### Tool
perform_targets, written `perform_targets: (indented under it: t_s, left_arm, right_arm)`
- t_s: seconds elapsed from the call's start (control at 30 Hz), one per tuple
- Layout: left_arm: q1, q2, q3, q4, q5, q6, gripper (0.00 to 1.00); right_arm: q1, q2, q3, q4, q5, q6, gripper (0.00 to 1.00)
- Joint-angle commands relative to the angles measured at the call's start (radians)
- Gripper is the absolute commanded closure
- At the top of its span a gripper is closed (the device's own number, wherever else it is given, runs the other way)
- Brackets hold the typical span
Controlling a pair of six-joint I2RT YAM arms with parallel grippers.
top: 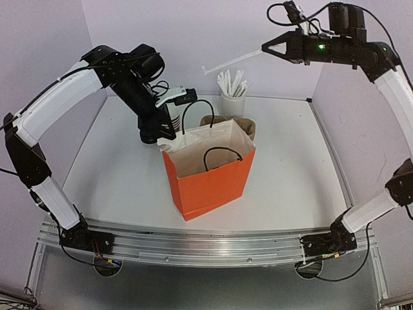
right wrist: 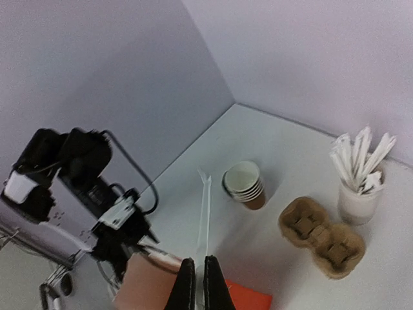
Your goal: Pack the takeout coffee
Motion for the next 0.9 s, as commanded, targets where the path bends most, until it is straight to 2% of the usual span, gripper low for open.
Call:
perform_targets:
  t_s: [0.0, 0.27, 0.47, 0.63, 0.87]
  left_arm:
    - [0.006, -0.05, -0.003, -0.078, -0.009, -0.01, 0.76]
    - [0.006, -0.037, 0.009, -0.08, 0.005, -0.015, 0.76]
    - [0.006, -0.033, 0.012, -0.082, -0.002, -0.017, 0.76]
    - [0.006, -0.035, 0.027, -0.078, -0.021, -0.012, 0.76]
    - [0.009, -0.046, 0.071, -0.086, -0.047, 0.003, 0.76]
  right_arm:
    - [0.0, -0.144, -0.155, -0.044, -0.287, 0.145, 1.0]
    - [0.0, -0.268, -0.301, -0.048, -0.395, 0.215, 1.0]
    - [-0.001, -0.3, -0.343, -0.048, -0.361, 0.201, 1.0]
    - [0.022, -0.206, -0.376, -0.068, -0.279, 0.229, 1.0]
    - [0.171, -0.005, -0.245, -0.158, -0.061, 0.107, 1.0]
